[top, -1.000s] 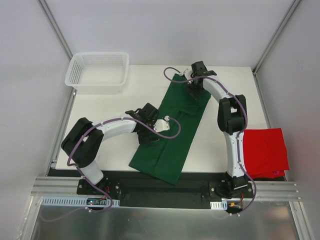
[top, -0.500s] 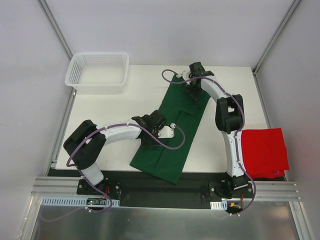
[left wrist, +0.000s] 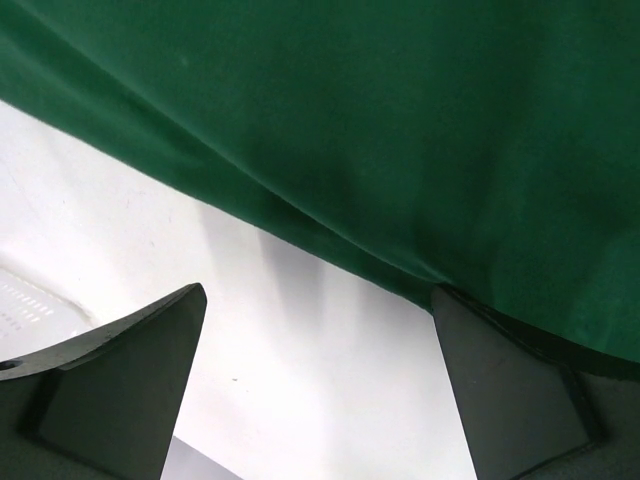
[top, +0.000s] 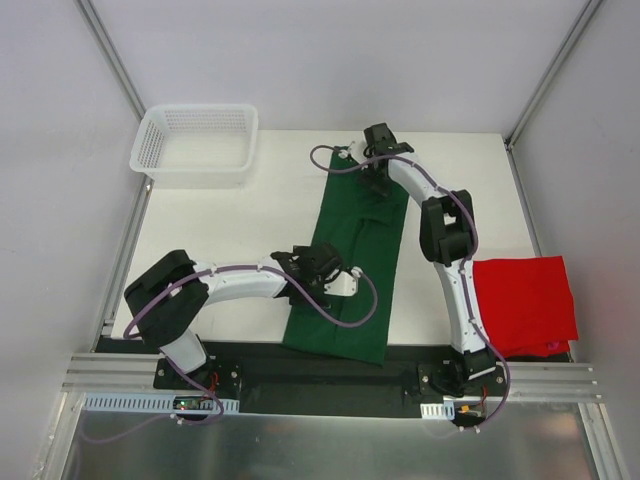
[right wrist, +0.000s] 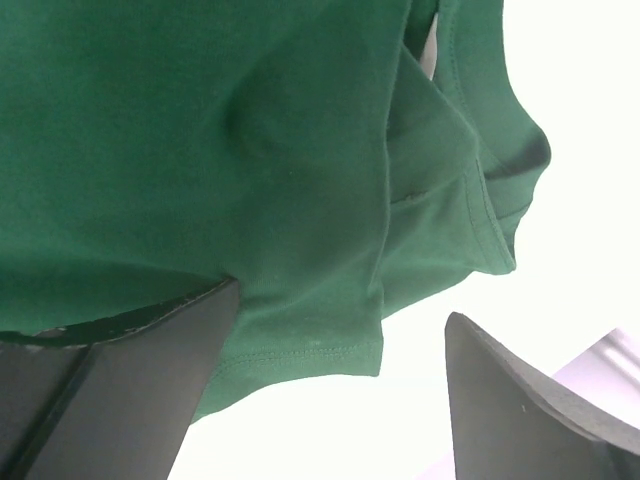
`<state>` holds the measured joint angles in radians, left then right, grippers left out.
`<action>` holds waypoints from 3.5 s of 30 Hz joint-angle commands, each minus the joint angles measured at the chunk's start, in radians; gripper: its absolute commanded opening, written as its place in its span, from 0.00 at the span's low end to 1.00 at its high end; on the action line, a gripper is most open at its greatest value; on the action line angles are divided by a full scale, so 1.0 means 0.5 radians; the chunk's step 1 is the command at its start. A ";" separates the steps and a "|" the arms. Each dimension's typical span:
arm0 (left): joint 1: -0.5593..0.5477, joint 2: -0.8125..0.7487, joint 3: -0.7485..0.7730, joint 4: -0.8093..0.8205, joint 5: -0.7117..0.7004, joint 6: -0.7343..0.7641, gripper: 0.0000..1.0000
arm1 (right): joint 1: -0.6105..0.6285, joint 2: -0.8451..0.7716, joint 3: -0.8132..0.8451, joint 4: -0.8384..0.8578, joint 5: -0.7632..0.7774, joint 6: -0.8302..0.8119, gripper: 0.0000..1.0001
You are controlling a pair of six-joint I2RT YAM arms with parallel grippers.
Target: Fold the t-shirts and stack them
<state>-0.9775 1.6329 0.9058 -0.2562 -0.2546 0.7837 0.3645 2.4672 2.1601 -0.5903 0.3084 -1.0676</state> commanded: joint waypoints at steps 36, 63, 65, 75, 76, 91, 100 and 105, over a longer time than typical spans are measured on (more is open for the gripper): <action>0.905 -0.578 0.229 -0.436 0.392 -0.193 0.99 | 0.081 -0.958 -0.359 -0.500 -0.999 0.831 0.90; 1.618 -1.149 -0.057 -0.540 0.601 -0.337 0.99 | 0.483 -0.692 -0.896 0.049 -0.835 0.491 0.96; 1.636 -1.167 -0.072 -0.549 0.598 -0.340 0.99 | 0.492 -0.630 -0.857 0.039 -0.825 0.475 0.96; 1.676 -1.222 -0.087 -0.604 0.629 -0.368 0.99 | 0.504 -0.431 -0.633 -0.050 -0.773 0.411 0.96; 1.676 -1.226 -0.087 -0.607 0.632 -0.380 0.99 | 0.504 -0.415 -0.620 -0.050 -0.770 0.402 0.96; 1.676 -1.302 -0.121 -0.647 0.641 -0.405 0.99 | 0.477 0.014 0.008 -0.194 -0.767 0.301 0.96; 1.676 -1.321 -0.130 -0.663 0.650 -0.414 0.99 | 0.458 0.109 0.150 -0.191 -0.660 0.215 0.96; 1.676 -1.312 -0.127 -0.660 0.672 -0.411 0.99 | 0.449 -0.126 0.027 -0.206 -0.644 0.318 0.96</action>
<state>-0.1486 0.9924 0.8490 -0.5735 0.0502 0.5907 0.6056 2.4767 2.2147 -0.6788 -0.0647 -0.9226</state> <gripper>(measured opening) 0.993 0.961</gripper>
